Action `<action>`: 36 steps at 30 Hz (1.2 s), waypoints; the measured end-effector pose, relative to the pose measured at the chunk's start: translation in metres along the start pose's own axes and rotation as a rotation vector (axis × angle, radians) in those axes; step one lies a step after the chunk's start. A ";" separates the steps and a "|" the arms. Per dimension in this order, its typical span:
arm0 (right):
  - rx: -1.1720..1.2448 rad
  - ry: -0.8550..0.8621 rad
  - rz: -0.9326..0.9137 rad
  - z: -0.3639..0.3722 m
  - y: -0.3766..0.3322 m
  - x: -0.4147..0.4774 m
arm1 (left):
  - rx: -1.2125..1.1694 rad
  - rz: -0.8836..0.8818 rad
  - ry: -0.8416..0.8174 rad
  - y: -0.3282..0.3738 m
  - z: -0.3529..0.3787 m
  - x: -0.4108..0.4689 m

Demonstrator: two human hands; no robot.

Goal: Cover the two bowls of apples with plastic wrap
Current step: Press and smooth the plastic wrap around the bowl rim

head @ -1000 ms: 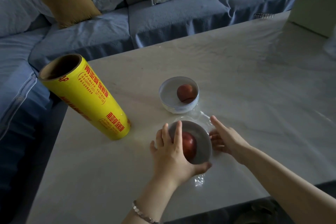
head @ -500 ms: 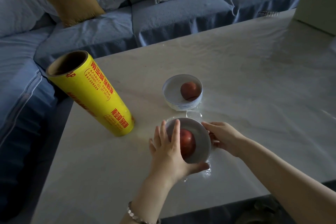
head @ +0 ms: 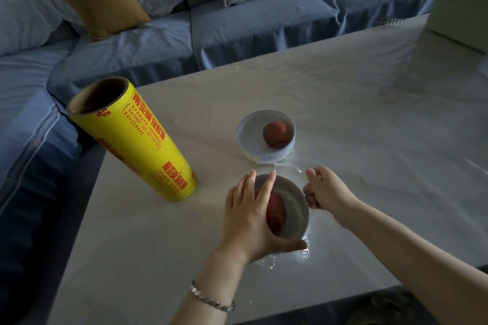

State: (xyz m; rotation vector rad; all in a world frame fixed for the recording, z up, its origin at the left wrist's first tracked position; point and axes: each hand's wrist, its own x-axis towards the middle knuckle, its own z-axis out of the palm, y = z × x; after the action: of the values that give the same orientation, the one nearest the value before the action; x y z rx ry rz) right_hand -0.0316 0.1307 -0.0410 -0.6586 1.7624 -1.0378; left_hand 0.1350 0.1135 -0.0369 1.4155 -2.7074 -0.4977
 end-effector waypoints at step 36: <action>-0.050 0.255 -0.114 -0.003 0.017 0.001 | 0.037 -0.026 -0.050 0.000 -0.002 -0.001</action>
State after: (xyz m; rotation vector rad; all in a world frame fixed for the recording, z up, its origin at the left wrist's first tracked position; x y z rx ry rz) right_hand -0.0344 0.1397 -0.0558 -0.6887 1.9949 -1.2021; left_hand 0.1362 0.1138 -0.0354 1.4689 -2.7542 -0.4936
